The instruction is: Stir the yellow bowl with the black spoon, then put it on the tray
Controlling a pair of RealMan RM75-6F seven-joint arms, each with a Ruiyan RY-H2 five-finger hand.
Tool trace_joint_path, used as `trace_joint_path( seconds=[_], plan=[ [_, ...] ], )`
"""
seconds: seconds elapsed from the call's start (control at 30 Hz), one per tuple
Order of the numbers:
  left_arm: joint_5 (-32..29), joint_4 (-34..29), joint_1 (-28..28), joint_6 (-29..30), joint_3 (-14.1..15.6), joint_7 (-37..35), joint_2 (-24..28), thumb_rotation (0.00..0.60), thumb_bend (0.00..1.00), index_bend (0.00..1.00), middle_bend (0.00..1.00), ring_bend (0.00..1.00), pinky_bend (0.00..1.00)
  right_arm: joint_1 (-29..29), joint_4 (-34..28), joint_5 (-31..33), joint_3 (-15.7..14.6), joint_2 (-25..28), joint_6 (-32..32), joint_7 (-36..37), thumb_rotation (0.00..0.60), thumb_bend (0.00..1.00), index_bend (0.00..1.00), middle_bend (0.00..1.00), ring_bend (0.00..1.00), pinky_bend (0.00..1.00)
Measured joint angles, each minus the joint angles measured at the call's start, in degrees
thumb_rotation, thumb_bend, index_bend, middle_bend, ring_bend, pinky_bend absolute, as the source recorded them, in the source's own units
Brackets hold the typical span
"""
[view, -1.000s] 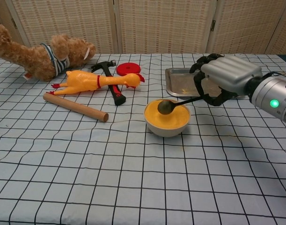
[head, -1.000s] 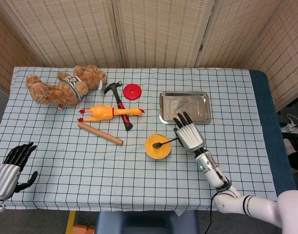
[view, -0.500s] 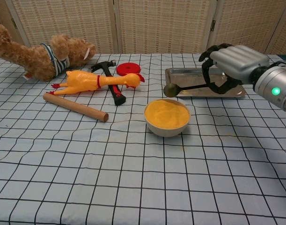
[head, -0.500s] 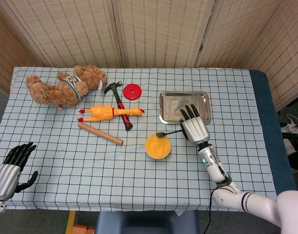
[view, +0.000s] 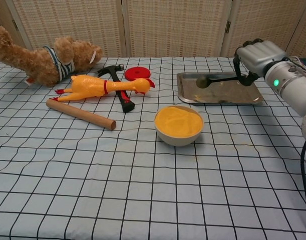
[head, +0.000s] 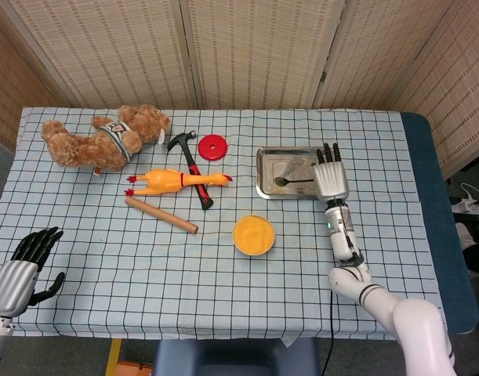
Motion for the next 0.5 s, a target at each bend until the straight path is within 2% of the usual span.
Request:
trace_joint_path(
  seconds=[0.1,0.17,0.23,0.27,0.33,0.5],
  plan=[
    [-0.05,0.08,0.05,0.06,-0.01,-0.15,0.04,0.6,0.42,0.0,0.0,0.0,0.07,2.69,7.35,1.16,1.3,-3.99,-3.25,1.41,0.6,0.55,0.67,0.16,0.0,0.05],
    [-0.05,0.12,0.15,0.33,-0.05,-0.4,0.16,0.6,0.42,0.0,0.0,0.0,0.07,4.08,10.79,1.82,2.07,-6.08,-5.35,2.41,0.6,0.55,0.37,0.16,0.0,0.04],
    [-0.05,0.23,0.27,0.63,-0.07,-0.81,0.31,0.6,0.42,0.0,0.0,0.0,0.07,4.91,12.89,2.54,2.84,-7.1,-7.58,3.15,0.6,0.54,0.12,0.13,0.0,0.02],
    [0.0,0.36,0.31,0.72,-0.07,-1.07,0.38,0.6,0.42,0.0,0.0,0.0,0.07,5.13,13.37,2.83,3.15,-7.28,-8.43,3.32,0.6,0.52,0.04,0.11,0.0,0.01],
    [0.17,0.49,0.35,0.87,-0.03,-1.26,0.42,0.6,0.42,0.0,0.0,0.0,0.07,5.37,13.62,3.55,3.92,-7.16,-9.89,3.65,0.6,0.47,0.0,0.09,0.0,0.0],
    [0.77,0.4,0.48,1.4,0.13,-1.2,0.48,0.6,0.42,0.0,0.0,0.0,0.07,4.26,10.32,3.46,4.28,-4.75,-8.68,4.95,0.6,0.36,0.0,0.06,0.0,0.0]
  ],
)
